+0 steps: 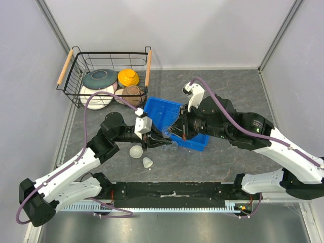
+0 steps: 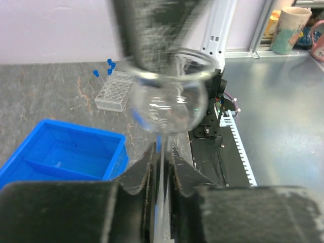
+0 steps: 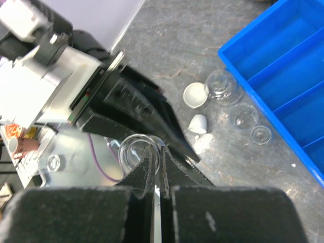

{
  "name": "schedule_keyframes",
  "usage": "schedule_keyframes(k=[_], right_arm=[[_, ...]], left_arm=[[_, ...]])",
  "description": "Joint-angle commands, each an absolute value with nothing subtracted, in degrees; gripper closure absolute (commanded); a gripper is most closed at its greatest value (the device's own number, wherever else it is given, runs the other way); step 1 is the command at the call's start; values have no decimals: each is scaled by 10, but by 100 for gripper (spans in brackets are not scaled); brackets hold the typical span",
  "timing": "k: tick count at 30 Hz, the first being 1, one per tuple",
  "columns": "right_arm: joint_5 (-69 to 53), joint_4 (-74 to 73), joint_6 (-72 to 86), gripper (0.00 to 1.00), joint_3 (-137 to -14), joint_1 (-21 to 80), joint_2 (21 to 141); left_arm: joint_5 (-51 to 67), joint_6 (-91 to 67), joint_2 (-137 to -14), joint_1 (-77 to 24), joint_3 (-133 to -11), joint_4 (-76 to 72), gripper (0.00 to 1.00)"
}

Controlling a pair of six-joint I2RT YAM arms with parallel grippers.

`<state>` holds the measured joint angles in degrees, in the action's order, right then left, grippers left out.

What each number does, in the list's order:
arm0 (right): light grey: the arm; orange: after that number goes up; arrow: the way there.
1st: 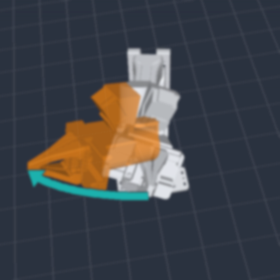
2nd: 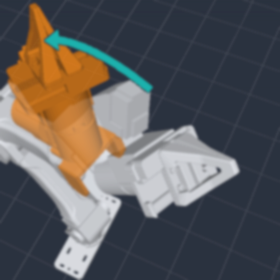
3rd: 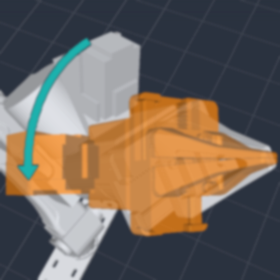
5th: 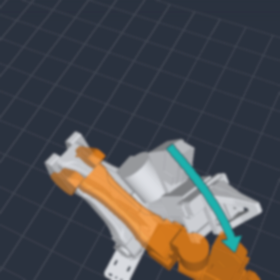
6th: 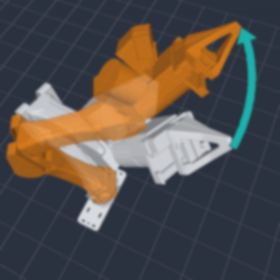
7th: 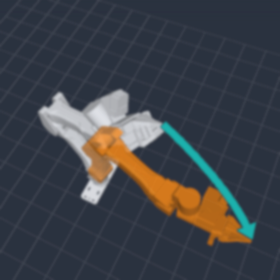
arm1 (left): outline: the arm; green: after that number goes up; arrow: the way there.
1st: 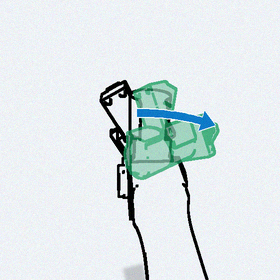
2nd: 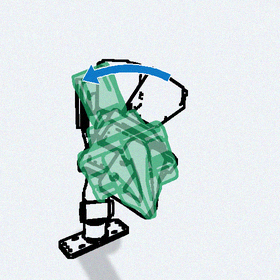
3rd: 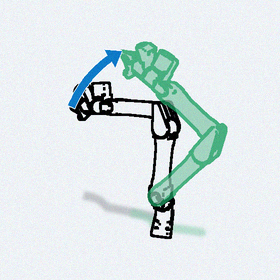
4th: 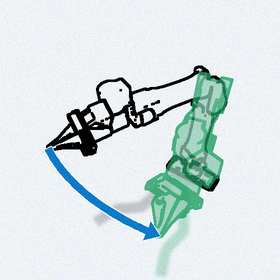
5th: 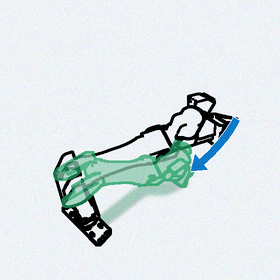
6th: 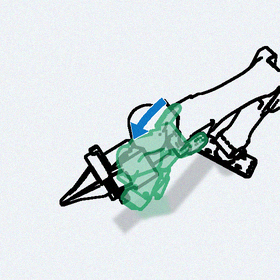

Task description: Organize the chemistry lab equipment

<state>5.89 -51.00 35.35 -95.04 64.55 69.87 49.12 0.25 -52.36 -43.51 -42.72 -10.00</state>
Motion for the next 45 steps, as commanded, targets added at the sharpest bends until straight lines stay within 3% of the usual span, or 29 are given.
schedule_keyframes(k=[1, 2, 10, 14, 16, 17, 19, 28, 32, 40, 45], right_arm=[[80, -473, 347, 100, -955, 644, 693], [80, -472, 348, 100, -955, 645, 693], [84, -463, 345, 100, -939, 644, 691], [101, -462, 340, 50, -929, 645, 686], [136, -463, 334, 39, -925, 645, 678], [157, -470, 332, 28, -925, 644, 673], [223, -474, 322, 23, -929, 644, 654], [351, -484, 303, 22, -898, 642, 597], [406, -485, 305, 23, -859, 641, 572], [412, -466, 312, 25, -798, 641, 543], [418, -453, 309, 25, -764, 642, 527]], left_arm=[[496, 36, -525, -442, -435, -102, 93], [494, 35, -524, -443, -435, -100, 98], [477, 25, -526, -450, -436, -95, 98], [463, 23, -537, -451, -446, -84, 98], [454, 24, -542, -451, -449, -74, 98], [440, 23, -545, -451, -453, -73, 98], [423, 24, -559, -451, -456, -63, 98], [297, 15, -691, -440, -551, 17, 98], [278, -20, -765, -380, -645, 75, 98], [209, -84, -892, -280, -781, 178, 98], [151, -78, -938, -253, -777, 184, 98]])
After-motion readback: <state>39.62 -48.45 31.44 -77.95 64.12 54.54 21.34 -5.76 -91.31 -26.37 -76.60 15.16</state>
